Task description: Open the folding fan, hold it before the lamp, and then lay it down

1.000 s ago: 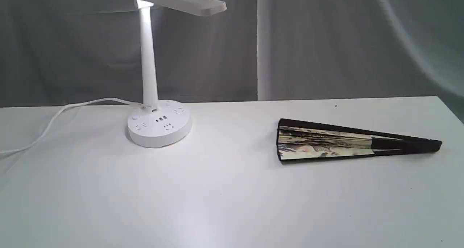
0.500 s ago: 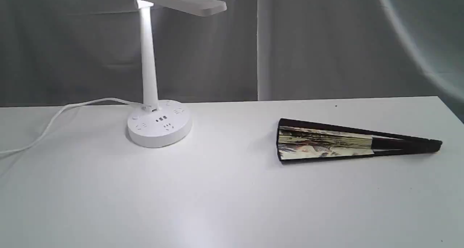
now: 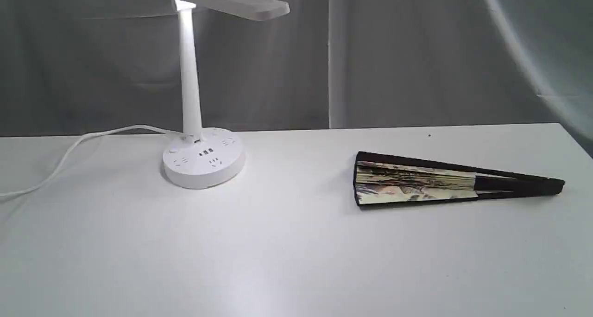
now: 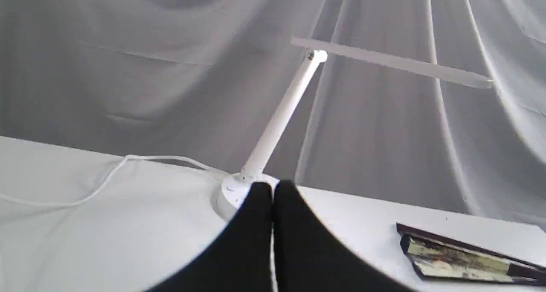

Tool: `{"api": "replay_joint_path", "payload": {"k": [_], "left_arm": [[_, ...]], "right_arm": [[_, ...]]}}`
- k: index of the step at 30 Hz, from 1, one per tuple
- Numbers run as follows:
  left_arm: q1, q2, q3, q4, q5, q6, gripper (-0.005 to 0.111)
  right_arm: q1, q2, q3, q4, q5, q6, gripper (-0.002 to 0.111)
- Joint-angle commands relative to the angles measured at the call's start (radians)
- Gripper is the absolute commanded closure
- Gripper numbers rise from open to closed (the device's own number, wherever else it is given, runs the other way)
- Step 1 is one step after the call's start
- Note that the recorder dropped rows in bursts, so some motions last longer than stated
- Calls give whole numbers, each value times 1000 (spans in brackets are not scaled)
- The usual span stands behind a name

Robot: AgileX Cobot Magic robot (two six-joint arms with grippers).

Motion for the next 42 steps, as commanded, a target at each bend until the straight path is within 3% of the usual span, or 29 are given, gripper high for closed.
{"api": "replay_joint_path", "payload": {"k": [1,8,18,27,35,42], "left_arm": [[2,82,-52,4,41,-5,107],[2,264,-129,4,39,-5,107],[2,601,-131,-3,33,25,107],[2,852,-131,-16,-61,26,107],[2,1036,-131,-19,-133,31,107],[2,1084,-144,-19,-120,82,107]], "right_arm": [[0,101,-48,-3,26,1,108],[0,359,-117,55,-1,23,108],[2,680,-190,60,-77,21,108],[2,919,-314,60,-88,-5,108],[2,1060,-342,130,-171,-5,81],[2,1154,-342,200,-197,-6,78]]}}
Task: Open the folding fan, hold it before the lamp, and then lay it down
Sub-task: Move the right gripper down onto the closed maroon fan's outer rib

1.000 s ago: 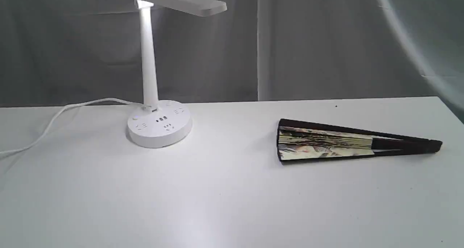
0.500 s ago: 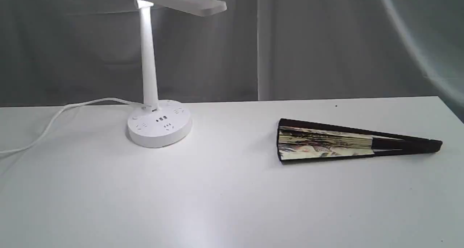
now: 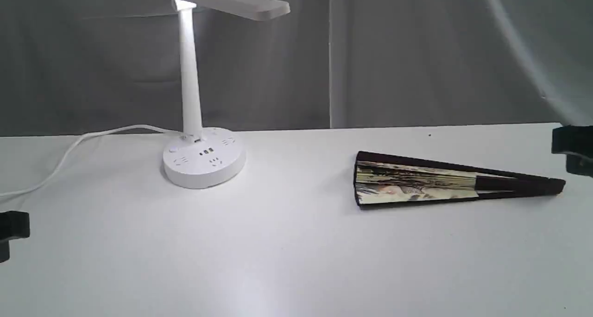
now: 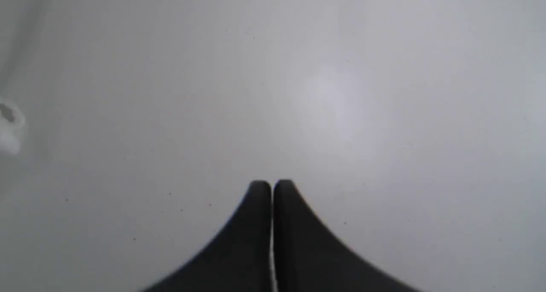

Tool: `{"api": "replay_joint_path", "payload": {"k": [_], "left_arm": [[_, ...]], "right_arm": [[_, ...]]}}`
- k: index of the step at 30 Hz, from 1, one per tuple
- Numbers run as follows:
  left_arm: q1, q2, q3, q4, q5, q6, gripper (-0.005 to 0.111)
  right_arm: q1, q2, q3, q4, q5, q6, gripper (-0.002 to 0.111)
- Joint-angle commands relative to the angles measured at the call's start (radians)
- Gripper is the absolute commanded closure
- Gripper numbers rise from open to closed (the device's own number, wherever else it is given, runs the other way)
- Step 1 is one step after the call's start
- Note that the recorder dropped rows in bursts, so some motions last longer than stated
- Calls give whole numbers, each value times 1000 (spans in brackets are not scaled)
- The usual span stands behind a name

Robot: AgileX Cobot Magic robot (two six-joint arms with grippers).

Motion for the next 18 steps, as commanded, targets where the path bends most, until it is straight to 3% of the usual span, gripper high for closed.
{"api": "replay_joint_path", "payload": {"k": [1,10,14,18], "left_arm": [[2,5,-25,3,18,16,107],[2,5,-165,3,113,54,107],[2,9,-192,-3,136,57,107],[-1,25,-200,-32,146,64,107]], "right_arm": [[2,48,-9,19,-20,-10,78],[-2,186,-122,22,59,-11,71],[-2,237,-182,22,88,-18,63],[-2,294,-255,41,147,-68,63]]}}
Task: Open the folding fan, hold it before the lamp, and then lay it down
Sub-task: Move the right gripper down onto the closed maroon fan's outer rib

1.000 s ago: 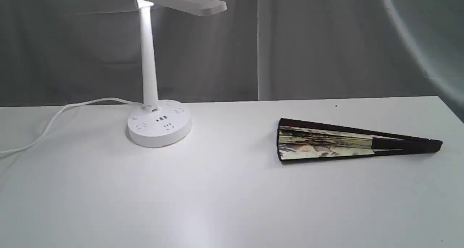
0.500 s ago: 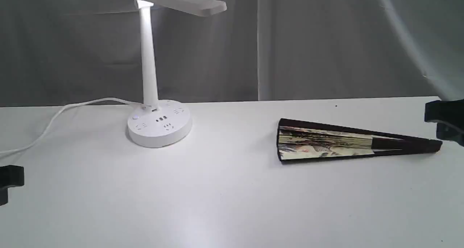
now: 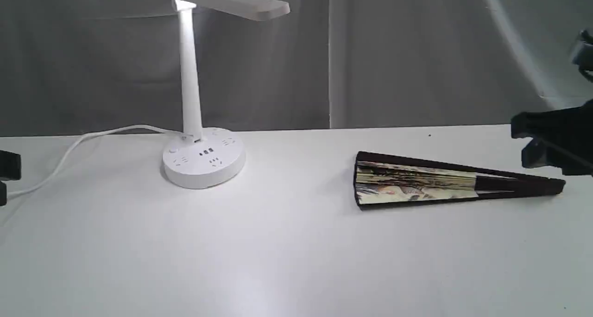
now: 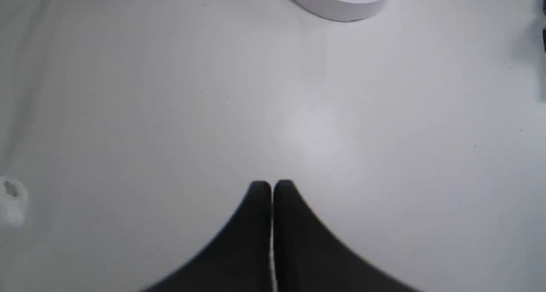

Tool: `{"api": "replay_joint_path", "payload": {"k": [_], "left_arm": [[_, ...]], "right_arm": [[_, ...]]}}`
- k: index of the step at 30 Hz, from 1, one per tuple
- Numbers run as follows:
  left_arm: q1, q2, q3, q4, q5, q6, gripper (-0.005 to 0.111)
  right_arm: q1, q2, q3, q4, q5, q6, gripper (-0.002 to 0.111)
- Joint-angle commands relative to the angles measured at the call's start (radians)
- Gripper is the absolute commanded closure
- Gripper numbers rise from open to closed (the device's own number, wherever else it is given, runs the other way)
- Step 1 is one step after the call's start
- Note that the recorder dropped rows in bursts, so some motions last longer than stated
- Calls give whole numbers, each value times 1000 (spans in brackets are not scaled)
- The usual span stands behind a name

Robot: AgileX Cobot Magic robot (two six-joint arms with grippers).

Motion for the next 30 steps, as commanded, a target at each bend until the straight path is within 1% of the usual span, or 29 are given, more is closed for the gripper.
{"api": "replay_joint_path", "payload": {"k": [1,6,10,16,18,20,23,27,30], "left_arm": [[-5,19,-7,-19,6,16,107],[-48,58,-7,-13,16,36,107],[-111,105,-7,-23,10,32,107],[-204,179,-7,-53,-51,32,106],[-231,205,-7,-72,-62,34,106],[-254,230,-7,-75,-62,36,106],[-276,270,-7,-77,-66,36,106],[-277,315,-8,-93,-69,43,106],[-277,353,-32,-93,-42,47,106]], "right_arm": [[-2,42,-62,17,42,-38,63],[-2,116,-148,17,97,-60,63],[0,166,-196,29,119,-146,65],[0,250,-217,132,110,-332,65],[0,281,-227,136,120,-404,65],[0,301,-240,136,131,-427,65],[0,347,-283,134,150,-431,65],[0,424,-385,120,216,-467,65],[6,484,-459,111,227,-489,65]]}}
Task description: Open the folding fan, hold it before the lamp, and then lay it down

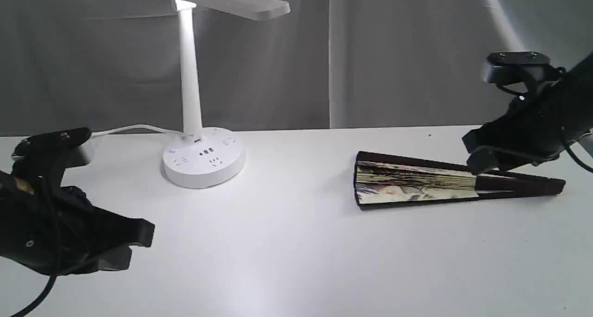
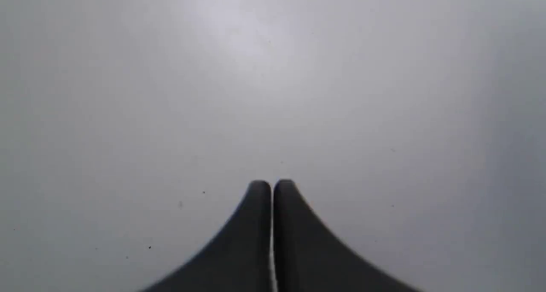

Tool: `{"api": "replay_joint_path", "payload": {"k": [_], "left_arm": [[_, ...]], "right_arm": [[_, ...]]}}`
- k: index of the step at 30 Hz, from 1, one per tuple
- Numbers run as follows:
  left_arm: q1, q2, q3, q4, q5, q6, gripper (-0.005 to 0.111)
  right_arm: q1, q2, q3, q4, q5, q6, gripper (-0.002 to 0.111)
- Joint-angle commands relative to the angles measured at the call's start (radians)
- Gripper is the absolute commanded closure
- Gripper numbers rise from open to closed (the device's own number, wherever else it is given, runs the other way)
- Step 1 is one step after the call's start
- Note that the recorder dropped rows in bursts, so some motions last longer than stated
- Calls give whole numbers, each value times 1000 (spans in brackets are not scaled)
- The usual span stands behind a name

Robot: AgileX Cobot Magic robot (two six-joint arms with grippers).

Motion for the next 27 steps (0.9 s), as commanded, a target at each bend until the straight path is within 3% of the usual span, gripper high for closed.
{"api": "replay_joint_path", "payload": {"k": [1,7,14,20,23,27], "left_arm": [[-7,39,-38,-13,16,23,106],[-7,84,-101,-26,18,33,106],[-7,105,-117,-30,18,81,106],[-7,105,-117,-30,20,90,106],[-7,105,-117,-30,20,90,106],[-7,105,-117,-30,20,90,106]], "right_arm": [[12,60,-83,-27,21,-37,65],[79,195,-214,-120,15,-177,65],[133,310,-246,-116,-217,-327,65],[149,358,-249,-107,-292,-272,65],[145,368,-259,-107,-296,-175,60],[133,392,-332,-110,-178,-141,44]]}}
